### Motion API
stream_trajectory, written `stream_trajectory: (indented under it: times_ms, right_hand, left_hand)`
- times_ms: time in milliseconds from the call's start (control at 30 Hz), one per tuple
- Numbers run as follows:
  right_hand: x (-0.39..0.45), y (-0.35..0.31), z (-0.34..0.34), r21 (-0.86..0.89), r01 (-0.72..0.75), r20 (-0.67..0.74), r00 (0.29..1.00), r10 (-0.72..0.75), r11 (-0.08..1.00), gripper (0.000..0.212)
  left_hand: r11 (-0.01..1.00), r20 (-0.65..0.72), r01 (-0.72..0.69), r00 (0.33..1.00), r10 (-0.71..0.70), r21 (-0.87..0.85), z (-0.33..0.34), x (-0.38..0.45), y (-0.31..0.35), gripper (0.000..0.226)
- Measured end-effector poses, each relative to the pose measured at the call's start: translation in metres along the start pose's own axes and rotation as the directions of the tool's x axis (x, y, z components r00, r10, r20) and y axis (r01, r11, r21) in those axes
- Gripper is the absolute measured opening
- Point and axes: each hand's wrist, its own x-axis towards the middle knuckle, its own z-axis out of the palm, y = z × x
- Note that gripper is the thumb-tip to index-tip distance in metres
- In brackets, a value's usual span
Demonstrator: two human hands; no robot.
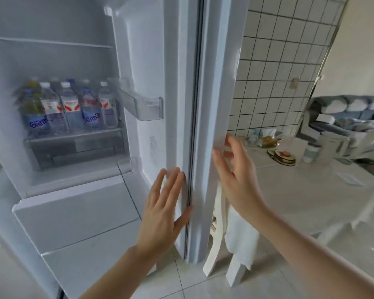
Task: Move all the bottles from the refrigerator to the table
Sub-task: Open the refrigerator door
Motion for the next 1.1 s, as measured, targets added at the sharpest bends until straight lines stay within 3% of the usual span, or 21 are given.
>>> stream_trajectory:
  times_ms: [200,500,633,767,833,967,1100]
  right_hand:
    - [0.034,0.052,-0.047,-0.118,-0.107,-0.096,0.991,0.096,0.987,0.025]
    - [0.066,0.093,-0.073,-0.236,-0.160,-0.184,0.976,0.118,0.959,0.023]
    - [0.070,0.091,-0.074,-0.216,-0.233,-0.189,0.963,0.194,0.948,0.025]
    - [0.052,0.068,-0.082,-0.269,-0.254,-0.140,0.965,0.223,0.929,0.051]
    - [0.035,0.048,-0.084,-0.284,-0.192,-0.100,0.980,0.170,0.939,0.060]
    - [0.011,0.013,-0.069,-0.257,-0.057,0.044,0.997,0.071,0.965,0.062]
    - [0.011,0.005,-0.038,-0.218,-0.042,0.144,0.987,0.074,0.975,0.057]
  left_hand:
    - [0.991,0.206,0.004,0.978,-0.032,0.134,0.050,0.043,0.036,0.077]
    - [0.984,0.296,0.014,0.953,-0.067,0.178,0.085,0.087,0.068,0.084]
    - [0.983,0.320,0.012,0.945,-0.071,0.182,0.089,0.091,0.067,0.082]
    - [0.992,0.332,0.001,0.942,-0.044,0.128,0.084,0.082,0.060,0.077]
    - [0.996,0.346,0.038,0.936,-0.065,0.083,0.079,0.069,0.052,0.073]
    - [0.986,0.316,0.168,0.936,-0.153,-0.021,0.056,0.045,0.036,0.067]
    - [0.956,0.195,0.281,0.946,-0.260,-0.088,0.024,0.034,0.019,0.063]
